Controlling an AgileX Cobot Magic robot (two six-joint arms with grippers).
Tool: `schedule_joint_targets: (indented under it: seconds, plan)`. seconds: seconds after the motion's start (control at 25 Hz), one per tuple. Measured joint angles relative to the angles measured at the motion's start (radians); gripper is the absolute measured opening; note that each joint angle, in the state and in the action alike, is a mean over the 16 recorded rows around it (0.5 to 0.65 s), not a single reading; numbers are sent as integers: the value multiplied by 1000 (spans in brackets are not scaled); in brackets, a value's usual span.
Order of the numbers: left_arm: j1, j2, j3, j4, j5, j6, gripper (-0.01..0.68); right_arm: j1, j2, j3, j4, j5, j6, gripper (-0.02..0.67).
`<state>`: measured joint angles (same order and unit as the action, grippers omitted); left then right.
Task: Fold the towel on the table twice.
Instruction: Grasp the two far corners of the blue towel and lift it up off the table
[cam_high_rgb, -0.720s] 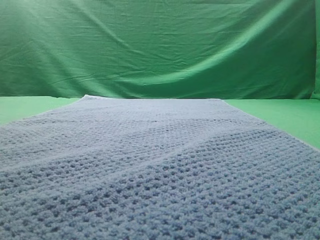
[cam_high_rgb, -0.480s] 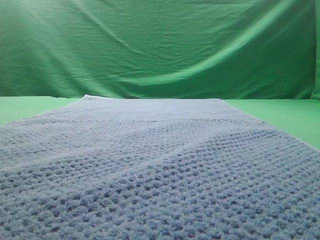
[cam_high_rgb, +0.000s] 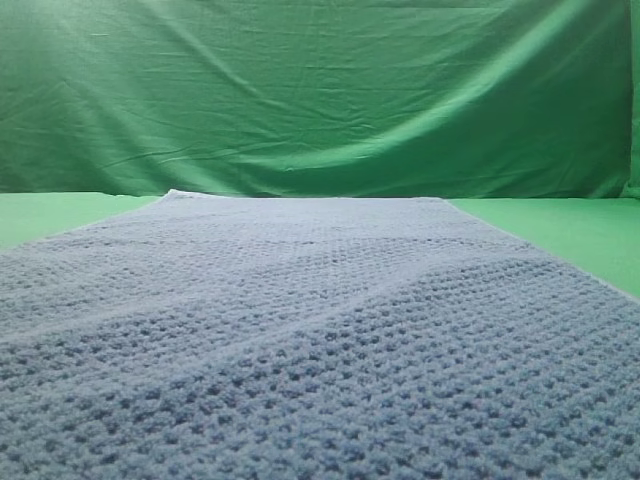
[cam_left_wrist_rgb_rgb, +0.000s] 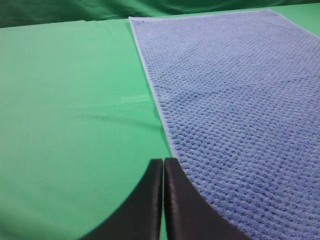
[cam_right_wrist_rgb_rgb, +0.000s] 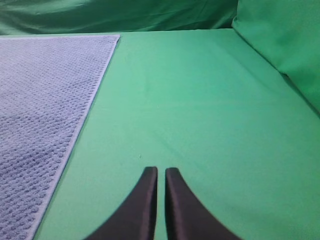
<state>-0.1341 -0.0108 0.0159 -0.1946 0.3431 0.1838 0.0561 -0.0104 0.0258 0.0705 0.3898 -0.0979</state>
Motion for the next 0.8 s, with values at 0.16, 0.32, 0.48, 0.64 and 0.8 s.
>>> schedule_joint_targets:
  seconds: [0.16, 0.32, 0.48, 0.64, 0.8]
  plan:
    - [0, 0, 0, -3, -4, 0, 0, 0, 0, 0, 2, 0, 0, 0]
    - [0, 0, 0, -35, -39, 0, 0, 0, 0, 0, 41, -15, 0, 0]
    - [0, 0, 0, -98, -103, 0, 0, 0, 0, 1, 131, -55, 0, 0]
    - [0, 0, 0, -165, -173, 0, 0, 0, 0, 1, 240, -101, 0, 0]
    - [0, 0, 0, -233, -256, -2, 0, 0, 0, 2, 350, -158, 1, 0]
